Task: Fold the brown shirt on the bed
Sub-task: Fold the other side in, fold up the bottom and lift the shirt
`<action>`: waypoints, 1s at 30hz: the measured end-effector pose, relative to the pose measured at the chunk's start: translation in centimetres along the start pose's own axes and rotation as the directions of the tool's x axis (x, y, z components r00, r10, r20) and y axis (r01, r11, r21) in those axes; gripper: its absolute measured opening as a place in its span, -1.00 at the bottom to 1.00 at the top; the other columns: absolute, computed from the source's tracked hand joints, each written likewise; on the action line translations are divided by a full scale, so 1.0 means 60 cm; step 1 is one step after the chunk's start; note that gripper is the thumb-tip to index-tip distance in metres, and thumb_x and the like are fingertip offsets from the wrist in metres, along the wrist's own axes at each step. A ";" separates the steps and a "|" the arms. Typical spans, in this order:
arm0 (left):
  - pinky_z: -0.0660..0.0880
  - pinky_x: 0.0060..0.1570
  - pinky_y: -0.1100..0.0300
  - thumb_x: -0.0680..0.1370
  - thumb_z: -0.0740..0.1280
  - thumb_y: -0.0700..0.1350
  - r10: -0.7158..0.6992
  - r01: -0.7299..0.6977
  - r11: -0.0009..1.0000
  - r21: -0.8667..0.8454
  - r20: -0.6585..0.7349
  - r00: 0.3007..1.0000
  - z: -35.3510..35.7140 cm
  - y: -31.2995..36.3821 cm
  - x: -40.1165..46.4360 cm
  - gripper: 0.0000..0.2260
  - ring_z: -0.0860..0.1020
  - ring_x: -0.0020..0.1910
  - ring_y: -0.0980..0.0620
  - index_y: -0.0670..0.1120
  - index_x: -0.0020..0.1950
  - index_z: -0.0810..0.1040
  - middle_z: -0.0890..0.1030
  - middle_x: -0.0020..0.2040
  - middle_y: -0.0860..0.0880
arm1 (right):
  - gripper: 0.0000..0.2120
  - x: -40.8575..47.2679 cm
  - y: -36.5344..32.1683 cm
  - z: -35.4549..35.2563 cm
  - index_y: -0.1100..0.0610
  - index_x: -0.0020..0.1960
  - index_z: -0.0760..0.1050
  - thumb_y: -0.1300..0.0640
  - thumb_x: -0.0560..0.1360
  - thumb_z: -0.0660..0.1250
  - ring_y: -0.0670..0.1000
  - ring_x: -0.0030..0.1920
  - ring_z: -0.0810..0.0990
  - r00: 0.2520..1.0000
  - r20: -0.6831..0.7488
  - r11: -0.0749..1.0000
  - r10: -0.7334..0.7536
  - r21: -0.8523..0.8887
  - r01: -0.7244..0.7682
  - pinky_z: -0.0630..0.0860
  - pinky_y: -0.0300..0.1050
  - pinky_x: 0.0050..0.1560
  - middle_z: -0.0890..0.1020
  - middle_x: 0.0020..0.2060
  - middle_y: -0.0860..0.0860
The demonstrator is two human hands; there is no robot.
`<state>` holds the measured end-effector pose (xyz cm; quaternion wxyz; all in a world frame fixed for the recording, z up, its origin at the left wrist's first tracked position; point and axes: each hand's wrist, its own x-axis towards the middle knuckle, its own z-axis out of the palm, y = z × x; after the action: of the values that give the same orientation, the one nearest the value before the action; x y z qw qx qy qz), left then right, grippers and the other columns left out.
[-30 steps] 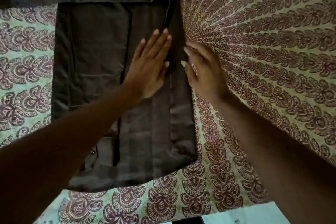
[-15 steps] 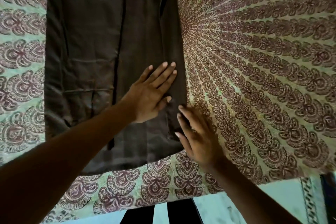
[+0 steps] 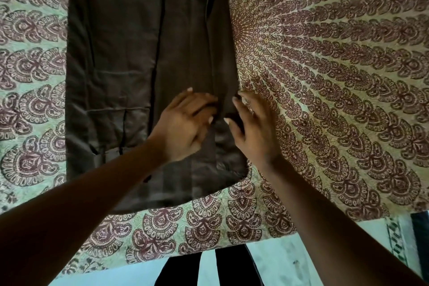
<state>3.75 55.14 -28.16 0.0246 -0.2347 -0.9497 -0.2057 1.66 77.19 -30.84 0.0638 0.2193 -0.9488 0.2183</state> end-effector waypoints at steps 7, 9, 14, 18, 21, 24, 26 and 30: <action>0.15 0.56 -0.16 0.67 0.10 0.10 -0.054 0.021 0.986 0.168 0.194 0.980 0.035 0.001 0.081 -0.43 0.11 0.65 -0.13 -0.09 0.65 0.18 0.11 0.68 -0.12 | -0.53 -0.109 -0.040 -0.008 0.22 0.37 0.55 -0.08 0.61 0.36 0.24 0.41 0.43 0.988 0.155 0.999 0.014 0.034 -0.019 0.42 0.21 0.34 0.47 0.45 0.18; 0.09 0.58 -0.17 0.68 0.06 0.14 -0.042 0.000 0.985 0.173 0.238 0.970 0.055 0.009 0.064 -0.39 0.03 0.67 -0.10 -0.09 0.68 0.08 0.05 0.69 -0.09 | -0.56 -0.153 -0.043 -0.018 0.25 0.36 0.55 0.00 0.59 0.41 0.26 0.41 0.44 0.987 0.160 0.995 0.011 0.095 -0.027 0.44 0.22 0.34 0.48 0.43 0.21; 0.02 0.59 -0.18 0.64 0.11 0.23 -0.078 0.040 0.990 0.139 0.285 0.955 0.053 0.043 0.001 -0.29 -0.07 0.68 -0.07 -0.09 0.68 0.02 -0.03 0.70 -0.08 | -0.61 -0.192 -0.045 -0.047 0.20 0.36 0.47 0.12 0.58 0.43 0.20 0.32 0.50 0.991 0.129 0.964 -0.026 0.265 -0.009 0.50 0.16 0.25 0.53 0.33 0.24; 0.03 0.59 -0.19 0.63 0.12 0.30 -0.041 0.002 0.994 0.109 0.352 0.935 0.045 0.063 -0.039 -0.25 -0.09 0.68 -0.08 -0.09 0.68 0.03 -0.04 0.70 -0.08 | -0.70 -0.146 -0.028 -0.066 0.28 0.26 0.61 0.16 0.59 0.39 0.14 0.31 0.51 0.996 0.060 0.957 0.071 0.279 -0.085 0.53 0.13 0.23 0.54 0.28 0.19; 0.15 0.56 -0.18 0.65 0.16 0.23 -0.060 0.048 0.998 0.050 0.261 0.963 0.038 0.056 -0.036 -0.33 0.05 0.67 -0.07 -0.14 0.65 0.18 0.10 0.68 -0.09 | -0.72 -0.077 -0.005 -0.051 0.30 0.26 0.61 0.21 0.59 0.41 0.17 0.31 0.53 1.000 0.006 0.968 0.030 0.249 -0.031 0.53 0.19 0.24 0.56 0.28 0.22; 0.18 0.55 -0.16 0.66 0.16 0.18 -0.235 0.233 0.972 0.037 0.088 0.968 0.027 0.035 0.004 -0.36 0.12 0.65 -0.08 -0.17 0.63 0.22 0.14 0.67 -0.11 | -0.74 0.019 0.019 -0.024 0.31 0.25 0.61 0.25 0.58 0.41 0.20 0.26 0.57 0.996 -0.047 0.975 -0.082 0.202 0.090 0.52 0.20 0.22 0.60 0.25 0.21; 0.10 0.59 -0.15 0.63 0.16 0.27 -0.354 0.350 0.935 0.062 0.078 0.932 0.022 0.016 0.033 -0.26 0.03 0.67 -0.08 -0.16 0.66 0.12 0.05 0.69 -0.10 | -0.75 0.086 0.039 -0.009 0.29 0.25 0.62 0.27 0.59 0.34 0.19 0.25 0.58 0.980 -0.020 0.966 -0.200 0.165 0.201 0.52 0.19 0.21 0.60 0.26 0.20; -0.06 0.55 -0.32 0.42 0.15 0.54 -0.483 0.462 0.876 0.139 0.237 0.843 0.019 -0.021 0.062 0.05 -0.16 0.67 -0.03 -0.06 0.69 -0.09 -0.14 0.70 0.01 | -0.71 0.199 0.083 0.016 0.18 0.27 0.63 0.14 0.62 0.26 0.17 0.31 0.55 0.908 0.131 0.917 -0.398 0.081 0.391 0.49 0.20 0.23 0.59 0.33 0.14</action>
<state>-0.09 56.20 -29.16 -0.1446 -0.0177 -0.9799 -0.1360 -11.27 76.16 -31.01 0.0317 0.4232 -0.8809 0.2093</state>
